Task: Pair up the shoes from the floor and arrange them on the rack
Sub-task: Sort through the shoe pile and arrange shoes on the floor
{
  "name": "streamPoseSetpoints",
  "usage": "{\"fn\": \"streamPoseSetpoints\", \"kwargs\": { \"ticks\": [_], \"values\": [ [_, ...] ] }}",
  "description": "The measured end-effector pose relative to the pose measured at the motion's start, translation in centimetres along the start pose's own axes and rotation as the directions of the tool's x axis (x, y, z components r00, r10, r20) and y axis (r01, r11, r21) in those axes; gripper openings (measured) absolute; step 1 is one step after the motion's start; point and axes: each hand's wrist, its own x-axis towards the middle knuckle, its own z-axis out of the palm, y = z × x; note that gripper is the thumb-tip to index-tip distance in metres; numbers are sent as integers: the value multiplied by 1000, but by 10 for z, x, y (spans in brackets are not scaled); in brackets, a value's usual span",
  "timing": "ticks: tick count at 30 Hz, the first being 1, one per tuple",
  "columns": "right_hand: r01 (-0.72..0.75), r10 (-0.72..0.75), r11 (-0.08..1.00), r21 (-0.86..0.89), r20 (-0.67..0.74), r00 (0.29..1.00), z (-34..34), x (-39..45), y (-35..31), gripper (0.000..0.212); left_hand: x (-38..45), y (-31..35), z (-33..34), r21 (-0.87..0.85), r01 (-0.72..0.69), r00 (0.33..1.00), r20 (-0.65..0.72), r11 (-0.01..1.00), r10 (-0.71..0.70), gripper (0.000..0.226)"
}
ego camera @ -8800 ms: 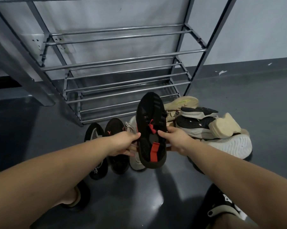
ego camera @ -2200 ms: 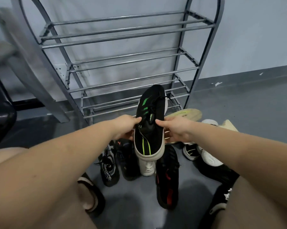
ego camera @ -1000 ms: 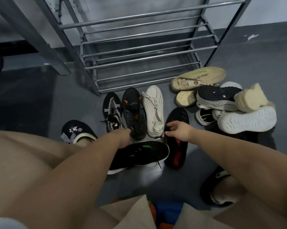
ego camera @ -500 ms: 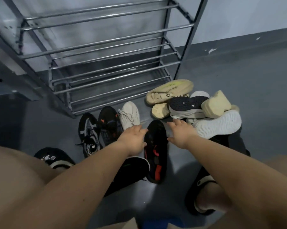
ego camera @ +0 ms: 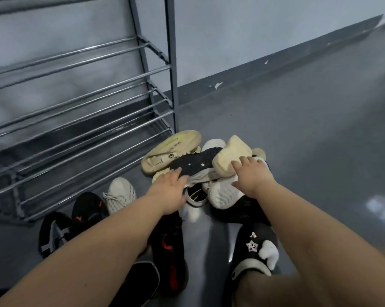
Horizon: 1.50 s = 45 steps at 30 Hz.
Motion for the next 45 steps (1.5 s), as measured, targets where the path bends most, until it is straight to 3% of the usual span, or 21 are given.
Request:
{"fn": "streamPoseSetpoints", "kwargs": {
  "ticks": [2,5,8,11,15,17,20,24,26,27,30,32,34,36,37,39,41,42,43,45],
  "values": [
    [-23,22,997,75,14,1000,7,6,12,62,20,9,-11,30,-15,1000,-7,999,15,64],
    [-175,168,896,408,55,984,20,16,19,67,49,22,-24,30,-27,999,-38,999,29,62],
    [-333,288,612,718,190,939,27,30,18,69,74,37,-25,-127,18,999,-30,992,-22,59],
    [-407,306,247,880,327,894,32,50,13,70,98,49,-18,-412,120,993,31,903,-117,60],
    [-438,329,-196,877,480,814,37,68,4,59,114,62,-11,-675,201,976,78,710,-202,58],
    [-437,295,-315,843,524,799,36,70,1,60,116,68,-12,-784,233,960,93,576,-262,58],
    [-355,194,-541,762,523,830,31,70,0,48,116,71,-16,-881,203,942,57,427,-330,57],
    [-287,61,-701,653,456,888,15,54,-13,44,100,62,-27,-968,87,942,3,236,-336,55],
    [-264,11,-744,613,407,913,6,47,-25,50,85,50,-37,-988,4,949,-44,152,-312,53],
    [-260,-16,-753,604,378,925,-1,43,-32,51,74,43,-40,-985,-47,946,-97,165,-310,50],
    [-325,-125,-704,632,340,932,-29,32,-58,66,28,19,-44,-928,-207,907,-301,311,-293,45],
    [-392,-215,-631,669,335,917,-48,26,-85,80,-6,0,-37,-845,-270,874,-416,461,-250,50],
    [-445,-291,-583,680,337,896,-61,19,-120,79,-35,-23,-26,-751,-221,853,-458,622,-251,55],
    [-505,-354,-531,680,364,862,-64,10,-154,67,-64,-45,-13,-748,-184,847,-450,638,-284,60],
    [-527,-377,-502,686,375,847,-64,4,-168,62,-79,-53,-8,-800,-207,855,-428,563,-293,65],
    [-546,-406,-450,707,383,830,-60,-6,-193,54,-103,-69,4,-933,-222,867,-322,284,-381,75],
    [-548,-428,-395,737,380,820,-55,-14,-211,43,-118,-85,16,-993,-113,829,-74,-37,-554,72],
    [-545,-439,-353,760,380,814,-54,-17,-218,41,-125,-92,20,-976,-25,818,103,-214,-565,66],
    [-541,-446,-290,789,389,806,-53,-21,-225,42,-133,-97,23,-925,61,837,253,-376,-485,62],
    [-538,-464,-148,830,423,779,-49,-25,-240,52,-147,-105,31,-804,187,891,381,-564,-247,73]
  ]
}}
